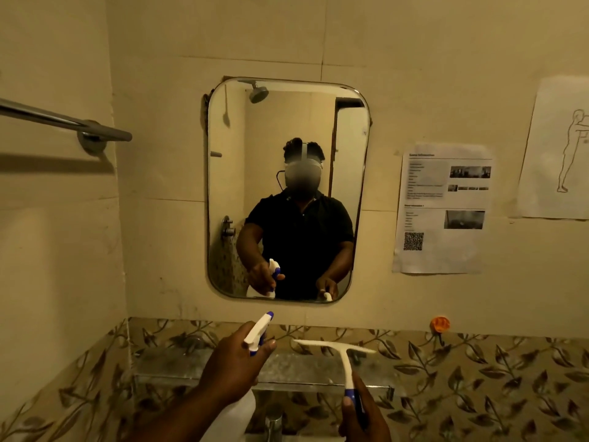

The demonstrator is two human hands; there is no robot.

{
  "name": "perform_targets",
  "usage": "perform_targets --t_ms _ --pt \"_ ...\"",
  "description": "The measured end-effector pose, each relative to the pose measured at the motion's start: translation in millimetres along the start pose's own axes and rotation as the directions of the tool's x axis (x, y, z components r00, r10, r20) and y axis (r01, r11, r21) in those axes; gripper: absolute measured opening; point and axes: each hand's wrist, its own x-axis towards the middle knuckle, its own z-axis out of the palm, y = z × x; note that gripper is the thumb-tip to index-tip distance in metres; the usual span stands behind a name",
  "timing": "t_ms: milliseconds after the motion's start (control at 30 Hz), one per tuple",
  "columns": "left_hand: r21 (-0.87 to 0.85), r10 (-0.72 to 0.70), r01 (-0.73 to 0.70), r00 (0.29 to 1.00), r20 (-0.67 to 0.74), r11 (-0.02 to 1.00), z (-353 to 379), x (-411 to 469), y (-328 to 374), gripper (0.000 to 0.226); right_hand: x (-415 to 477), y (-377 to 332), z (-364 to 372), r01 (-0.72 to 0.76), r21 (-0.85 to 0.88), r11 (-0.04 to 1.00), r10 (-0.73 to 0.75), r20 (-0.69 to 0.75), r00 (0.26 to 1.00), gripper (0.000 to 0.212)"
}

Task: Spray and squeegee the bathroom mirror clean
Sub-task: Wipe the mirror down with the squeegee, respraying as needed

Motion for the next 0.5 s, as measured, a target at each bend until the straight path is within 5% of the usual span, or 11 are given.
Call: perform_targets --t_ms 233,500 --pt "0.002 -0.036 0.036 0.999 -0.024 0.999 17 -13 0 0.056 7 11 -12 -0.03 -0.115 0.993 0.035 0.036 0.999 0.061" --pt "-0.012 -0.099 0.099 0.995 -0.006 0.995 41 -43 2 0.047 -10 4 -38 -0.032 -0.009 0.999 0.033 0.101 0.994 0.046"
